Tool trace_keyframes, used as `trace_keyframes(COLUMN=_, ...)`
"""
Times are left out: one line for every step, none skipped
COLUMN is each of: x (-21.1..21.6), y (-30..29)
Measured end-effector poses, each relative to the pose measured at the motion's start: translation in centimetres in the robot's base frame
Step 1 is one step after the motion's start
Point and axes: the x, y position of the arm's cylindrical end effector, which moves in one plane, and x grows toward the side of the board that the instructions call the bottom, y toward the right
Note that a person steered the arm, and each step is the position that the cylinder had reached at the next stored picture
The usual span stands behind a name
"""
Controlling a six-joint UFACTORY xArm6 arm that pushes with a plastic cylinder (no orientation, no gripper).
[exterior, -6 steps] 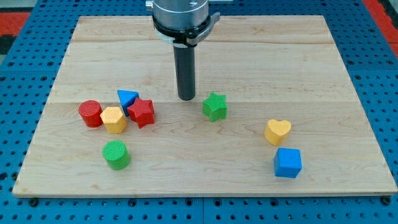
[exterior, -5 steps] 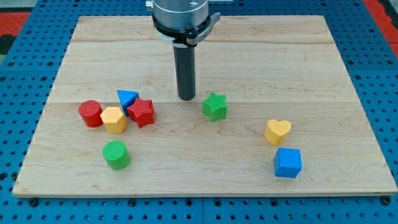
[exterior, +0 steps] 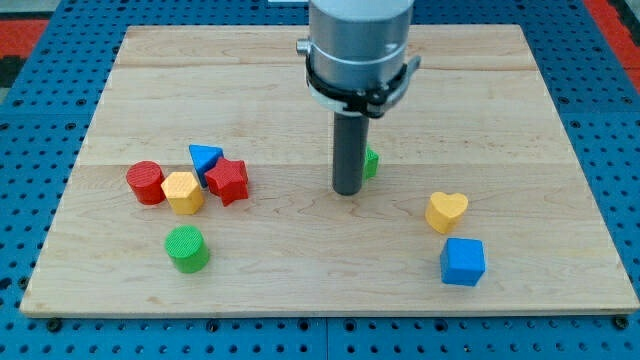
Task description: Place the green star to the top of the yellow heart
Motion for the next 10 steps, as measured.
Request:
trace_keyframes(x=-1.6, y=-3.8)
trace_keyframes(x=-3.1, y=-1.1)
trace_keyframes(x=-2.3, y=3.3)
trace_keyframes(x=-2.3, y=5.5)
trace_keyframes(x=-2.4, y=8.8)
trace_keyframes(x=-4.6, y=7.0)
trace_keyframes(x=-10.0, y=-1.3)
trace_keyframes(x=-13.2, y=-9.0)
trace_keyframes(x=-8.2, y=-16.5)
trace_keyframes(x=-4.7, y=-20.1)
